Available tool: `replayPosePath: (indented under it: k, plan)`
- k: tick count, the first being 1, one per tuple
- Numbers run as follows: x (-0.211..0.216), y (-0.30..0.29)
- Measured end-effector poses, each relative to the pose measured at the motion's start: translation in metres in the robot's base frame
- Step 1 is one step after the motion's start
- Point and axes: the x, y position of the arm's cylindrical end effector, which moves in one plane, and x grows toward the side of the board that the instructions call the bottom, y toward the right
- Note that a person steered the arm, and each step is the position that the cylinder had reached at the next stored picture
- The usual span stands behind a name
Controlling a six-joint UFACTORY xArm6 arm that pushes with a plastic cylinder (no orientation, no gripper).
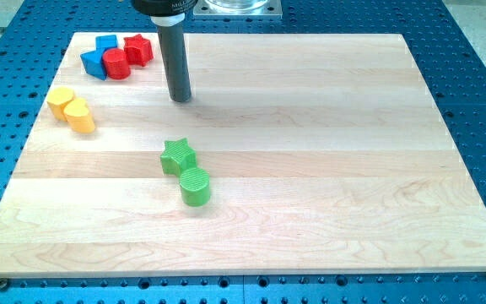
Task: Separate the green star from the green circle
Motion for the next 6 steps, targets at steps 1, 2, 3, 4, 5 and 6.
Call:
replayPosePath:
  k: [1,2,3,4,5,6]
  plan:
    - [0.022,0.011]
    - [0.038,0.01]
    - [0.081,-0.005]
    - [0.082,-0.04]
    - [0.131,-0.057]
    - [0.14,-0.006]
